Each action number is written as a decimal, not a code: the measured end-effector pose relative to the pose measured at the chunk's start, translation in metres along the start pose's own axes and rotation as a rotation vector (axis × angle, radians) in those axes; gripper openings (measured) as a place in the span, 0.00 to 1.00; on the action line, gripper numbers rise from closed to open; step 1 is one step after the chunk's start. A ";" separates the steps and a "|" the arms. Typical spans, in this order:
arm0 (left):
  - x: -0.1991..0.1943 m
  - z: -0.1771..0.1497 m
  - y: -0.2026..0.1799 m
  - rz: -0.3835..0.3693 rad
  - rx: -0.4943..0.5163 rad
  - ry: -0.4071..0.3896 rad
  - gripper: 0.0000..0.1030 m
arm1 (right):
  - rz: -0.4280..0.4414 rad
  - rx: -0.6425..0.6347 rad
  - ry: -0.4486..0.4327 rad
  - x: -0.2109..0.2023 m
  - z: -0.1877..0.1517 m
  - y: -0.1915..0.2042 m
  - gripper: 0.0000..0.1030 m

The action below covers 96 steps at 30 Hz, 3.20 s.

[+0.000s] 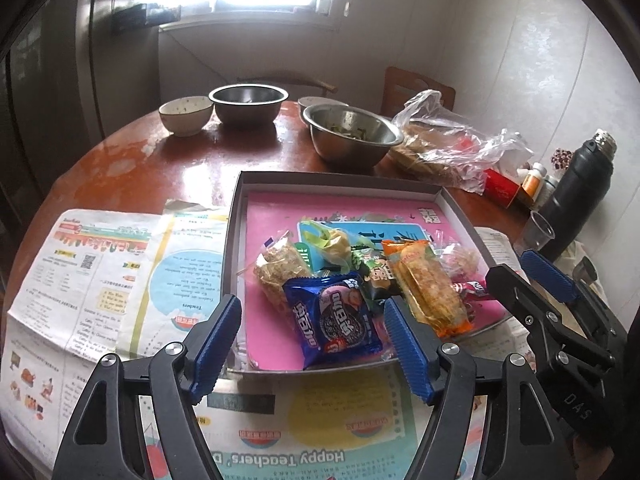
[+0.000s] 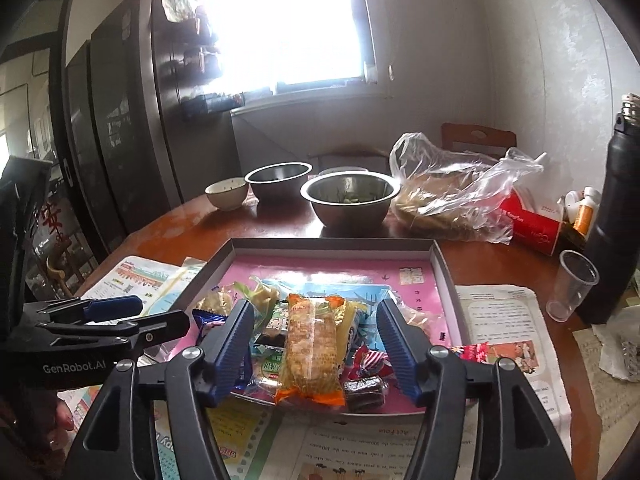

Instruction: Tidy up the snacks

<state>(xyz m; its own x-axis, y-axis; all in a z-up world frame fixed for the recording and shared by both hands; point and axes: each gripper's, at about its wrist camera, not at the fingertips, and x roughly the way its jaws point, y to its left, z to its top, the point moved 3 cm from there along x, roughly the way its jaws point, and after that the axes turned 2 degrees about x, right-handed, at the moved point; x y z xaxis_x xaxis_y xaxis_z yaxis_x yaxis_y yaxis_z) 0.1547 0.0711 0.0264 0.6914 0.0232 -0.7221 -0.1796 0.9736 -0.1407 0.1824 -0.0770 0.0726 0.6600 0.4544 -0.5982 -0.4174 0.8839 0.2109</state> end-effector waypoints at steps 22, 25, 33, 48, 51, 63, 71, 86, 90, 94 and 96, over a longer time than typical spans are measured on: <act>-0.028 -0.051 -0.024 0.002 0.049 0.009 0.75 | -0.018 0.029 0.009 -0.051 -0.046 -0.007 0.80; -0.033 -0.057 -0.029 0.002 0.064 0.006 0.75 | -0.018 0.026 0.002 -0.057 -0.047 -0.005 0.87; -0.045 -0.066 -0.028 0.018 0.073 -0.006 0.75 | -0.013 0.039 -0.017 -0.073 -0.054 -0.002 0.87; -0.055 -0.098 -0.026 0.052 0.101 0.017 0.76 | -0.012 0.046 -0.001 -0.086 -0.073 0.007 0.88; -0.056 -0.104 -0.027 0.050 0.105 0.024 0.76 | -0.016 0.052 0.005 -0.088 -0.080 0.009 0.88; -0.059 -0.119 -0.020 0.062 0.076 0.023 0.76 | -0.045 0.035 0.049 -0.087 -0.099 0.014 0.89; -0.057 -0.122 -0.020 0.063 0.071 0.028 0.76 | -0.051 0.031 0.063 -0.084 -0.109 0.013 0.91; -0.051 -0.126 -0.023 0.072 0.082 0.043 0.76 | -0.050 0.062 0.037 -0.086 -0.109 0.005 0.93; -0.049 -0.127 -0.024 0.073 0.085 0.047 0.76 | -0.048 0.064 0.039 -0.086 -0.110 0.004 0.93; -0.049 -0.127 -0.024 0.073 0.086 0.050 0.76 | -0.044 0.065 0.039 -0.086 -0.111 0.003 0.93; -0.049 -0.127 -0.024 0.074 0.086 0.049 0.76 | -0.042 0.065 0.040 -0.085 -0.111 0.003 0.93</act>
<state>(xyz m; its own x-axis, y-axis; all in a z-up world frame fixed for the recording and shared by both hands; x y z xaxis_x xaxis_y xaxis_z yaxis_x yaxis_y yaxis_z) 0.0365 0.0178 -0.0210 0.6427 0.0870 -0.7611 -0.1670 0.9856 -0.0284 0.0555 -0.1250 0.0388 0.6505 0.4130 -0.6374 -0.3474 0.9081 0.2338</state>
